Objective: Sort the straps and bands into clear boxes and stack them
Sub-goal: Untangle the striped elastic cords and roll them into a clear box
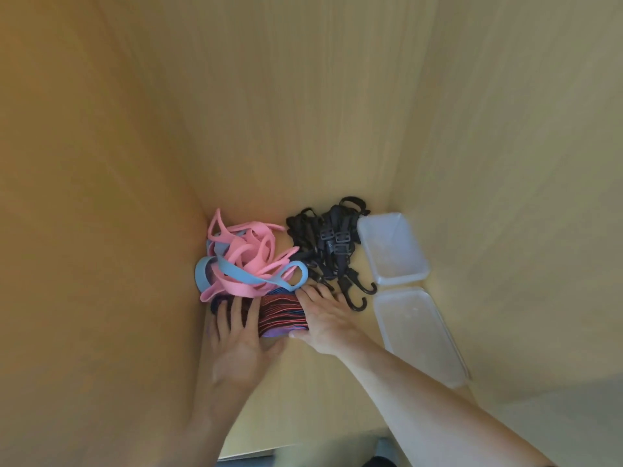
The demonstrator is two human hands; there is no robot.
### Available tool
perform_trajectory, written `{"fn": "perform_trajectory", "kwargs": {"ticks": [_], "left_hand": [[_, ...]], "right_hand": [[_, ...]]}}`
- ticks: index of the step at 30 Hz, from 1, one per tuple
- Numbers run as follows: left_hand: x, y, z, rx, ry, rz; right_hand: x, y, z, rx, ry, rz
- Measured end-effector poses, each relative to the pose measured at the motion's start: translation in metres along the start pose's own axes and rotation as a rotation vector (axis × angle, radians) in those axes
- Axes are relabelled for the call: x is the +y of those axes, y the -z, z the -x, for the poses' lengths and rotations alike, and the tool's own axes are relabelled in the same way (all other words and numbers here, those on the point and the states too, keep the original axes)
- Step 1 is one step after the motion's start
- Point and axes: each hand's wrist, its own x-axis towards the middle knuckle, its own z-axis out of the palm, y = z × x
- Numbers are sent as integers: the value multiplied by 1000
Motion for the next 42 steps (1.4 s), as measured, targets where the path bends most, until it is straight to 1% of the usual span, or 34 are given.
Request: {"fn": "perform_trajectory", "kwargs": {"ticks": [2, 3, 5, 7, 9, 12, 13, 14, 16, 18, 19, 21, 24, 27, 31, 34, 42], "left_hand": [[8, 1, 16, 62, 24, 31], [10, -1, 22, 75, 2, 24], [8, -6, 35, 69, -118, -23], [5, -13, 43, 40, -271, -71], [3, -21, 48, 6, -352, -83], [2, -29, 50, -30, -307, 9], [1, -31, 50, -35, -295, 46], [0, -32, 49, -38, -289, 78], [-2, -34, 47, -44, -285, 125], [-3, -35, 45, -54, -274, 147], [-2, -35, 46, -57, -269, 153], [0, -35, 48, -71, -264, 158], [-2, -32, 48, -94, -261, 161], [-2, -30, 49, -118, -256, 165], [-1, -29, 49, -120, -258, 189], [-1, -27, 49, -114, -247, 195], [0, -28, 49, -74, -254, 196]], "right_hand": [[-2, 5, -1, -22, -1, 8], [-3, 8, 0, -32, 4, 8], [-3, 13, 9, -30, 32, -33], [2, 20, 26, 42, 66, -118], [15, 31, 46, 214, 51, -197], [49, 51, 69, 565, -94, -172], [63, 58, 72, 623, -158, -125], [75, 65, 73, 617, -223, -78], [95, 76, 72, 465, -323, -3], [107, 77, 67, 293, -353, 81], [110, 75, 65, 235, -358, 107], [110, 71, 60, 193, -381, 116], [106, 69, 54, 208, -405, 156], [108, 73, 55, 249, -352, 150], [109, 88, 62, 470, -192, 32], [101, 97, 70, 582, -74, -23], [61, 99, 108, 735, -44, -143]]}}
